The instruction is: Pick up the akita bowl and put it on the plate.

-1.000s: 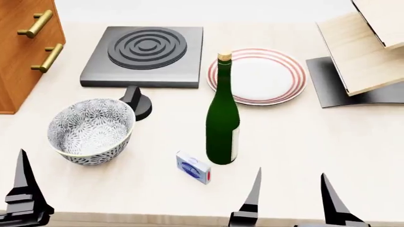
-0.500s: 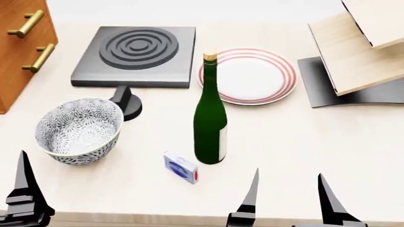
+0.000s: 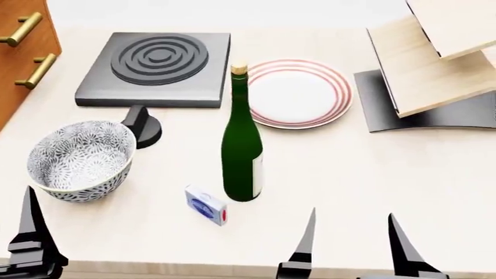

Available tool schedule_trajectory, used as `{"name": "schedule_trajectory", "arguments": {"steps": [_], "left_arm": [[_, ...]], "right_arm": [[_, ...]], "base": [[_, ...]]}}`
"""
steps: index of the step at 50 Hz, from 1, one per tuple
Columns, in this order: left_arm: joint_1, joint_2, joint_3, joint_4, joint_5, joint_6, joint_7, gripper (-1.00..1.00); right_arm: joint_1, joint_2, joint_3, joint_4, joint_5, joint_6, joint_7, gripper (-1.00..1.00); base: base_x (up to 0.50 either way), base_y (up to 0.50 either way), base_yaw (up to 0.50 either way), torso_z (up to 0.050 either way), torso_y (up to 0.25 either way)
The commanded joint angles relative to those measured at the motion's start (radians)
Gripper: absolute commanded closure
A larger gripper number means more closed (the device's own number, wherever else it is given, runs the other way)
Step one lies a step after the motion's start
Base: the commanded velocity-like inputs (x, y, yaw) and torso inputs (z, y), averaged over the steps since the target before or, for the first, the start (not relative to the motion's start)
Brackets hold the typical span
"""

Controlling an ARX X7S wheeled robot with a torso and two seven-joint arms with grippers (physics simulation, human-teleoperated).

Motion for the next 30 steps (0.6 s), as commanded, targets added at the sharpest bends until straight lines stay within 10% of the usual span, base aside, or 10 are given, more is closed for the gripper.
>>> {"name": "schedule_trajectory", "arguments": {"steps": [1,30], "left_arm": [[0.001,-0.005,0.004,-0.002,-0.007,0.005,-0.005,-1.0],[0.004,-0.017,0.018,-0.016,-0.013,0.026,-0.014,-1.0]], "right_arm": [[0.0,0.006,-0.007,0.001,0.003,-0.003,0.005,-1.0],[-0.003,0.029,-0.052,0.0,-0.037,-0.027,0.043,-1.0]], "base": [[0.0,-0.08,0.0,0.0,0.0],[0.0,-0.06,0.0,0.0,0.0]]}}
